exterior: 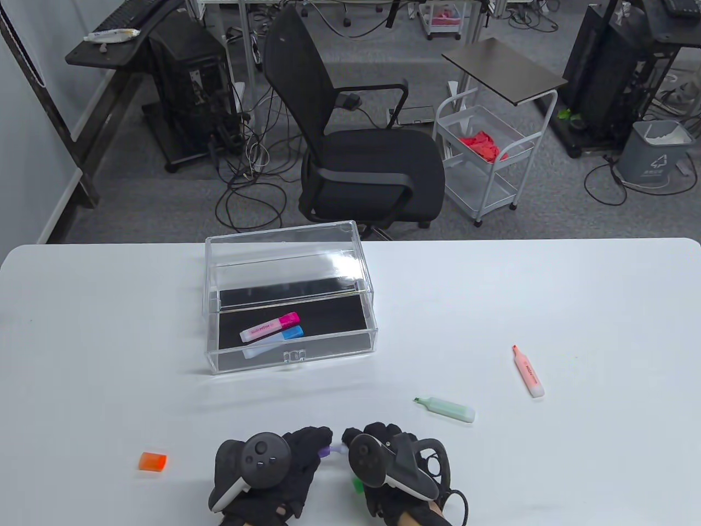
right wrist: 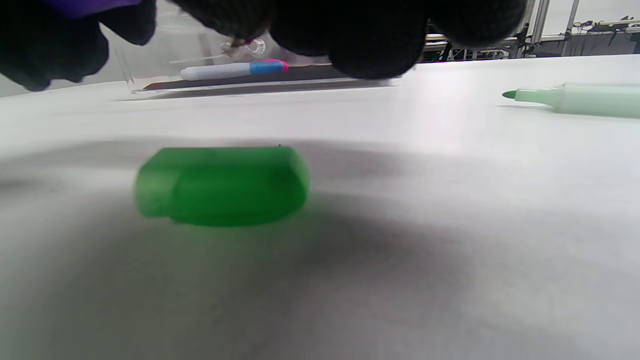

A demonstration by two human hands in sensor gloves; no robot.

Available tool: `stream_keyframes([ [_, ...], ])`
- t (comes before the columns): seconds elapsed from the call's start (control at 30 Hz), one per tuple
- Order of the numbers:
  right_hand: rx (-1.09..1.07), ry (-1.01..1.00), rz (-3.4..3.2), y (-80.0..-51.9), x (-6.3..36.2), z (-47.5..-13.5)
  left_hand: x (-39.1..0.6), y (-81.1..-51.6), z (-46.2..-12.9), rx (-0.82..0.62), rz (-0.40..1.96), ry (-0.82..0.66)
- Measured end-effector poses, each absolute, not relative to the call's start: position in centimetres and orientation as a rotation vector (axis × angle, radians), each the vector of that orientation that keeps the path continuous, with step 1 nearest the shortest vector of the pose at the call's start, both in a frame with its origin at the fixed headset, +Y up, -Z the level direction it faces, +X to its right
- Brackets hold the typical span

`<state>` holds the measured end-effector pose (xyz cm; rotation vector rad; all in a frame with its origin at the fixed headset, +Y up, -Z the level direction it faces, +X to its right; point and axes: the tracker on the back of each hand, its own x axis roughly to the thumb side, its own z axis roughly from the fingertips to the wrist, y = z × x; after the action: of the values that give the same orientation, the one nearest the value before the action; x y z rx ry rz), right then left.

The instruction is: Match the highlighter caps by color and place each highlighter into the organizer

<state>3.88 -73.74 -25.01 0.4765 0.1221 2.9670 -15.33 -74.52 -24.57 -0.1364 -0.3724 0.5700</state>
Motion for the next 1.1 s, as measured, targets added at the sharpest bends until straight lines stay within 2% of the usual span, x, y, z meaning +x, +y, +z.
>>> stream_keyframes([
  [0.43,0.504,0.080,2.937,-73.9,3.6,-24.9,-14.0,-74.4,-23.6,-0.039,0.597,-0.346],
  [0.67,0.507,-0.025,2.937,-72.8,3.3,-24.6,-13.4,-73.4,-23.0,0.059,0.531,-0.360],
  [0.83,0.514,0.045,2.953,-73.4,3.3,-24.7,-13.2,-74.1,-23.0,0.011,0.518,-0.369],
  [1.0,0.470,0.015,2.926,-73.7,3.5,-25.3,-13.2,-74.3,-23.4,-0.001,0.506,-0.347],
  [1.1,0.458,0.061,2.972,-73.7,3.3,-25.3,-13.0,-74.2,-23.4,0.005,0.431,-0.317],
])
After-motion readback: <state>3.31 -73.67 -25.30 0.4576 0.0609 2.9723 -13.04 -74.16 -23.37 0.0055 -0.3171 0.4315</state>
